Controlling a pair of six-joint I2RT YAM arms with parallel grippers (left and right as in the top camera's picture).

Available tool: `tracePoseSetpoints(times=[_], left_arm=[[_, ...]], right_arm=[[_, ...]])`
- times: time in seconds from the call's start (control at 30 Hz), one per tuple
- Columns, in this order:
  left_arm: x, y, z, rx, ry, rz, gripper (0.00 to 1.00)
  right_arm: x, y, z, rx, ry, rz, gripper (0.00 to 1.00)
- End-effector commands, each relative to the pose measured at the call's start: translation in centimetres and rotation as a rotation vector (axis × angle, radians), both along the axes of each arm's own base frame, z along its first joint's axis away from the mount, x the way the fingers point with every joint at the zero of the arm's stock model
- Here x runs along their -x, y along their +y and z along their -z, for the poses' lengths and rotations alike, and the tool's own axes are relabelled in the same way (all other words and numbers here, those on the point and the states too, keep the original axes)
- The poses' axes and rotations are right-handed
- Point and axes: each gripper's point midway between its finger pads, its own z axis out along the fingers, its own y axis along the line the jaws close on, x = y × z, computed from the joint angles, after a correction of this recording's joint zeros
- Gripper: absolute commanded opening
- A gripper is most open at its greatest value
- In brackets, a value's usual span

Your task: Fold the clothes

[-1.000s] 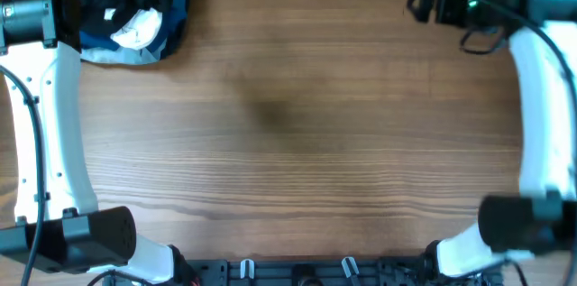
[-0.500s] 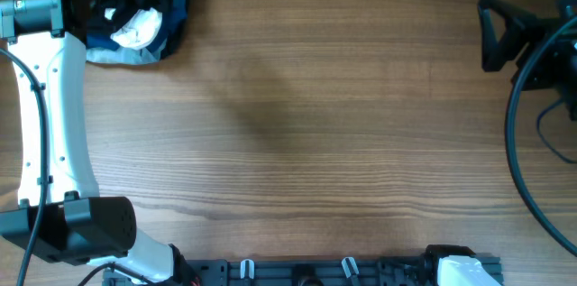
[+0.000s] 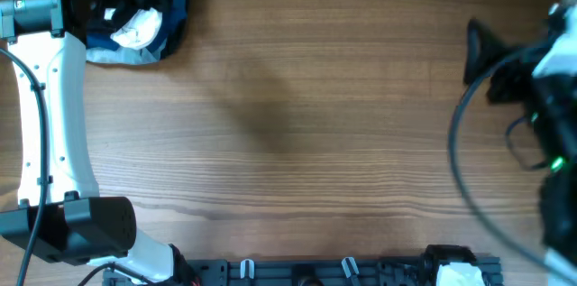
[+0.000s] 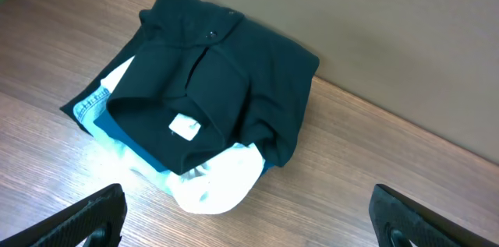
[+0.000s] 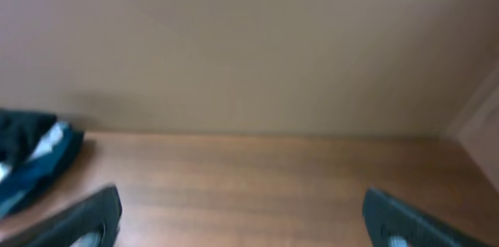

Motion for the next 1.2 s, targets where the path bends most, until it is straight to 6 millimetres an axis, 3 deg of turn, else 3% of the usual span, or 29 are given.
tracePoseSetpoints(times=[0.0, 0.27, 0.6, 0.97, 1.17], left_arm=[[0.0, -0.3, -0.1, 0.014, -0.005, 0.005, 1.00], [0.0, -0.3, -0.1, 0.014, -0.005, 0.005, 1.00], [0.0, -0.3, -0.1, 0.014, -0.005, 0.005, 1.00], [0.0, -0.3, -0.1, 0.014, -0.005, 0.005, 1.00], [0.0, -0.3, -0.1, 0.014, -0.005, 0.005, 1.00]], right_arm=[[1.9, 0.2, 3.6, 0.033, -0.066, -0.014, 1.00], [2.6, 1.0, 13.2, 0.036, -0.242, -0.051, 1.00], [4.8, 1.3, 20.4, 0.045, -0.325, -0.064, 1.00], [4.8, 1.6, 25.6, 0.029, -0.253, -0.082, 1.00], [4.8, 1.6, 25.6, 0.030, -0.254, -0.082, 1.00]])
